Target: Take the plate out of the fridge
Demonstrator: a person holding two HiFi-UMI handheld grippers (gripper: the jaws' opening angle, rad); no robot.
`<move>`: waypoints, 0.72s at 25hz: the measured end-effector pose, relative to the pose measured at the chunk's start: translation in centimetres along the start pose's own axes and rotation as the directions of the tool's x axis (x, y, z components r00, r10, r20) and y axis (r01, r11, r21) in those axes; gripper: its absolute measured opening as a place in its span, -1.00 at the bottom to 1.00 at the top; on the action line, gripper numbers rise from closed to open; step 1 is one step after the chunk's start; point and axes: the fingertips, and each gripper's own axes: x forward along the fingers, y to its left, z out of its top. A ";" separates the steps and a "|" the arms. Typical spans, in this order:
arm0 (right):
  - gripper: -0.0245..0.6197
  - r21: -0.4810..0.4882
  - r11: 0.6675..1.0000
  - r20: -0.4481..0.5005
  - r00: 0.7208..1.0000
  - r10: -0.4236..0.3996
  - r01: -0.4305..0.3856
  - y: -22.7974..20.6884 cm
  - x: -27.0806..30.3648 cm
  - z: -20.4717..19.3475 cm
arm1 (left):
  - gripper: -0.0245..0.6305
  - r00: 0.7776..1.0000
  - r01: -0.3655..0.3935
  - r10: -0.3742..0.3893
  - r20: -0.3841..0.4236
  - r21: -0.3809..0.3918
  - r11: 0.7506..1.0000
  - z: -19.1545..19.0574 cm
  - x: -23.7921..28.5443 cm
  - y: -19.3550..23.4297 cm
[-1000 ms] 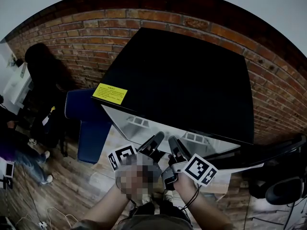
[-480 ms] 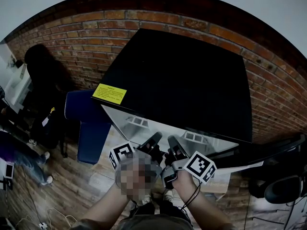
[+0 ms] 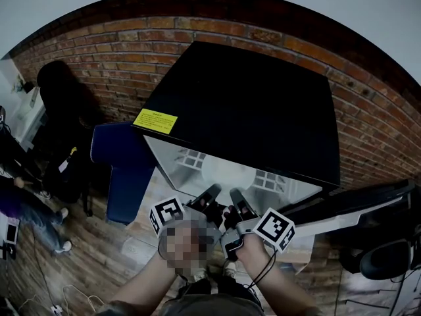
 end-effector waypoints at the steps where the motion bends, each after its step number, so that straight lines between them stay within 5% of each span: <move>1: -0.78 0.001 1.000 -0.001 1.000 0.005 -0.005 0.2 -0.2 -0.1 | -0.82 1.000 0.002 -0.002 0.002 0.001 1.000 -0.1 -0.2 -0.3; 18: -0.79 -0.024 0.995 -0.094 0.991 0.095 -0.098 6.0 -3.4 -3.4 | -0.83 0.994 0.036 -0.039 0.098 0.037 0.999 -0.7 -6.4 -5.4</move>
